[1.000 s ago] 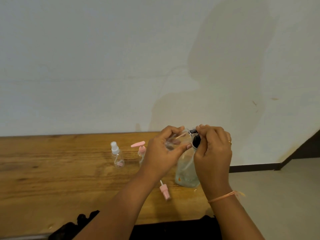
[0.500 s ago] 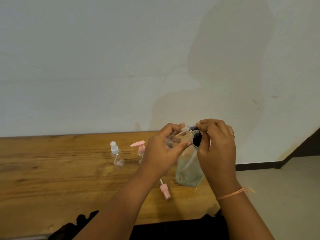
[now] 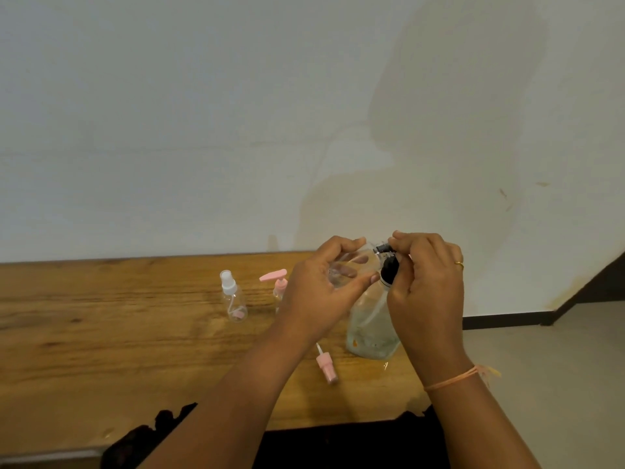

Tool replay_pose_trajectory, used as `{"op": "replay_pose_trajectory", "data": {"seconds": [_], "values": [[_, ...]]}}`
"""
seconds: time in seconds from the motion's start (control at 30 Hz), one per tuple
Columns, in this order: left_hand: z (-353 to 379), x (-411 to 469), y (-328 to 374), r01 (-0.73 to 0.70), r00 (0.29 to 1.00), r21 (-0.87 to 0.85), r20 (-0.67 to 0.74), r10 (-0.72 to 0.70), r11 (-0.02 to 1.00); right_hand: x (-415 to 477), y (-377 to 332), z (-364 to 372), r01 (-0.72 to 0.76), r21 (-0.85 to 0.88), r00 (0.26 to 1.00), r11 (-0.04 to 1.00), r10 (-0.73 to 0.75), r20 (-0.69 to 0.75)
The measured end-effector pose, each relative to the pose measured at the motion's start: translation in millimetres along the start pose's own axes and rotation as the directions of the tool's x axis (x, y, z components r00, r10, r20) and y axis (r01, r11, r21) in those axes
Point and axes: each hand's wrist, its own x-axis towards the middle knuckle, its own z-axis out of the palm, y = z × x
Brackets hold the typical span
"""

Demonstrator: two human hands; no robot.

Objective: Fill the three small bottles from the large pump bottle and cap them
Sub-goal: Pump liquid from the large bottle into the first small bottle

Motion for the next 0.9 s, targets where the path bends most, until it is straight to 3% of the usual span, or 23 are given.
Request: {"op": "replay_pose_trajectory", "data": {"seconds": [0.43,0.67,0.9], "values": [[1,-2,-5,0.008,1.000,0.062,-0.022,-0.006,0.998,-7,3,11,0.023,-0.010,0.999,1.000,-0.023,-0.041],[1,-2,2,-0.092,0.995,0.062,-0.027,0.094,0.994,1,-3,1,-0.039,0.056,0.999,0.998,0.041,-0.035],[1,0,-2,-0.062,0.998,0.034,-0.016,0.063,0.998,-7,2,8,-0.003,0.048,0.997,0.999,0.007,-0.075]]}}
